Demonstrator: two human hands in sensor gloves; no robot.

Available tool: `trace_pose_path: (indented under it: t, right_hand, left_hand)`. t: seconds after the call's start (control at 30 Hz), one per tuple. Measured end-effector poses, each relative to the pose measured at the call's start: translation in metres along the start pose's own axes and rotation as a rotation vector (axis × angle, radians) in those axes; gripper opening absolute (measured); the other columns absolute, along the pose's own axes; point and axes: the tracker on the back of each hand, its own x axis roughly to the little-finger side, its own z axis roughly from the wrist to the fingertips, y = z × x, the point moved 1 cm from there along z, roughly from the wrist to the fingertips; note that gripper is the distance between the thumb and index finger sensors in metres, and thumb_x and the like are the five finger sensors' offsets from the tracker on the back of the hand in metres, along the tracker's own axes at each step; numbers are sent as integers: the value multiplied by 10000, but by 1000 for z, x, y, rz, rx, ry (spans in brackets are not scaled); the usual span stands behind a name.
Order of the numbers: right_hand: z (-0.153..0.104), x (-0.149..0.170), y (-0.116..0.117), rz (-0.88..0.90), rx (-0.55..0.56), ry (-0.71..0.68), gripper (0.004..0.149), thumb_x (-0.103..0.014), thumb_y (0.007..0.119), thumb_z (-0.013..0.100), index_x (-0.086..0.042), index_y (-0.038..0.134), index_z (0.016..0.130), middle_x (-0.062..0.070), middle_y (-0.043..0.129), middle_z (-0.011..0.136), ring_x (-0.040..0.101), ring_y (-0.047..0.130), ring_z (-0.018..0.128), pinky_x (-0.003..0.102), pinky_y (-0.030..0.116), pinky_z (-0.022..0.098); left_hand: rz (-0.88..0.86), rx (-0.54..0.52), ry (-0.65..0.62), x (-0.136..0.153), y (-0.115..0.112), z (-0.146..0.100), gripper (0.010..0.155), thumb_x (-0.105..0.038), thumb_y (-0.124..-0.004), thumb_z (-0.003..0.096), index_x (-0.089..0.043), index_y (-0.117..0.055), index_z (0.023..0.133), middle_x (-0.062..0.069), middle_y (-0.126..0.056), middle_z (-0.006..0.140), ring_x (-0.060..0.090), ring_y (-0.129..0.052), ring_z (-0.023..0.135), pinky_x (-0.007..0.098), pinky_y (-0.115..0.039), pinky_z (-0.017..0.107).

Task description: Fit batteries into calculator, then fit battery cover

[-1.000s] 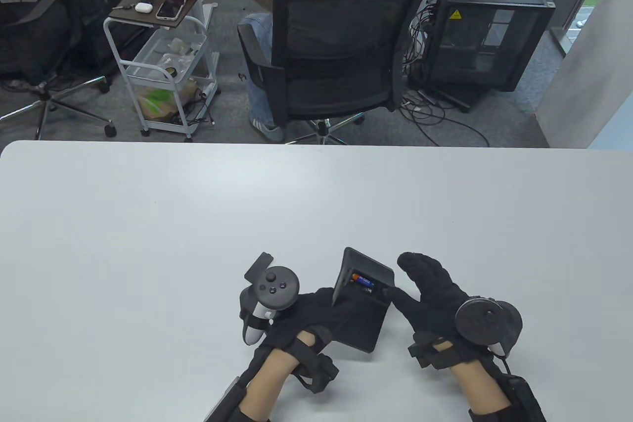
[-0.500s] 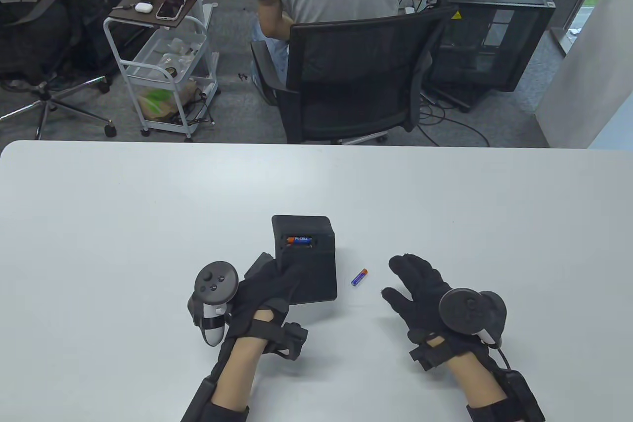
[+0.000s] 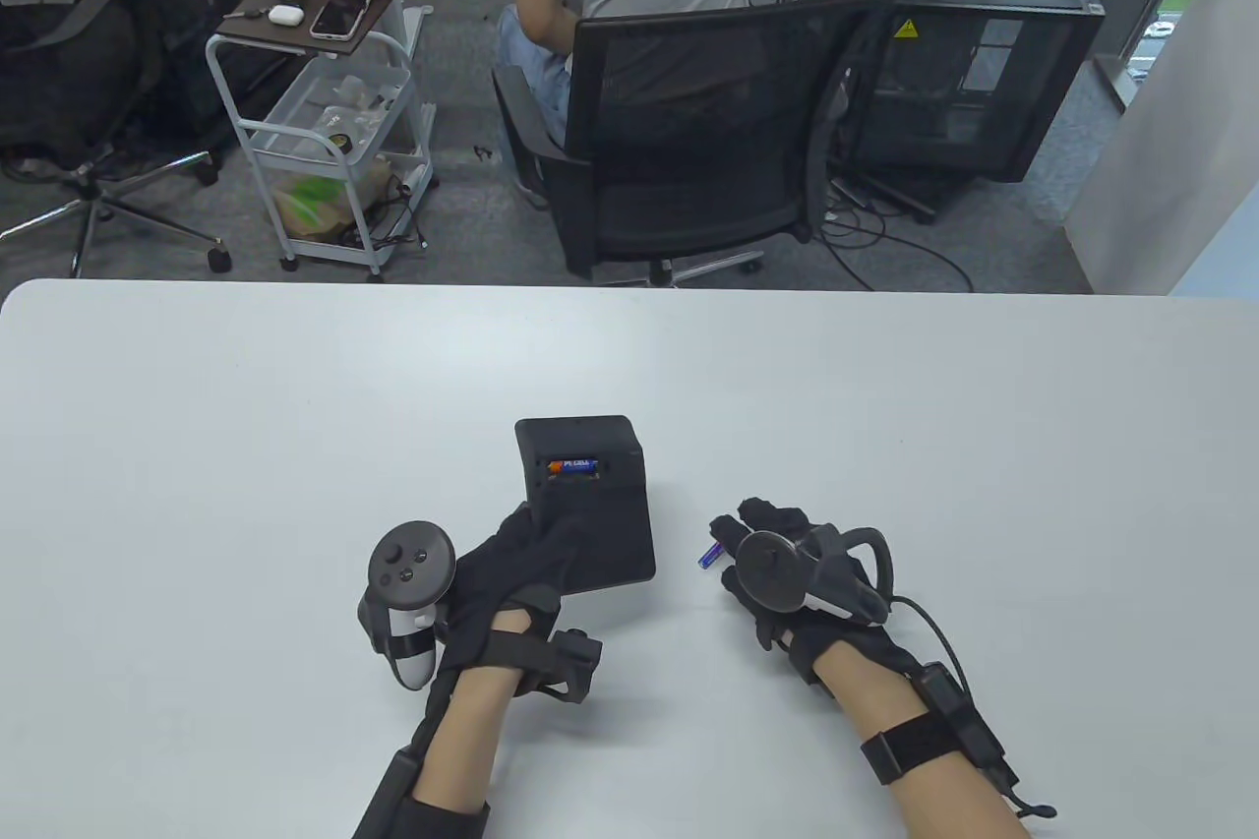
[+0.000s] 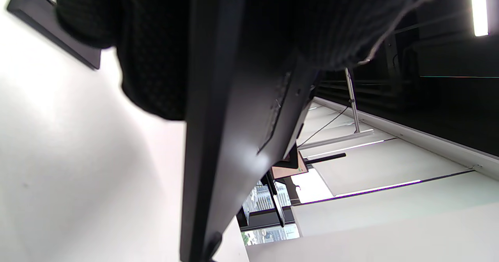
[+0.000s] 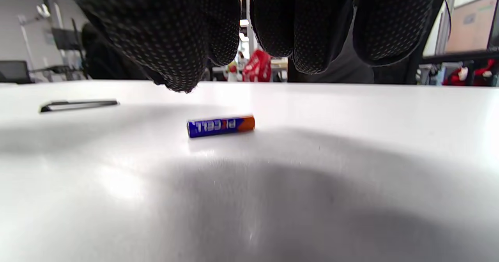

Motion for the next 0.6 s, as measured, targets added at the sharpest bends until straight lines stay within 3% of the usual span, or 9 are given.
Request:
trace_pose_path:
  t: [0.4,0.6]
  right_hand:
    - [27,-5,15,-54,-82,67,571,-312,942,433,-223,741,960,175,650,1016,460,777,836,617,737,550]
    - [29,-6,23,-41,-90,61,495,-293,933,433,-252,807,910,173,671,1005,459,793,823,615,744,542]
  left_hand:
    - [-9,28,8,1,-2,0,593,-487,-882,423,-43,-811,810,111,-1010,642,249,-1074,437,510,-837,513]
    - [-12,37,11,1,-2,1,595,-490,-880,424,-45,-810,811,110,-1010,643,247,-1073,438,509,-836,514]
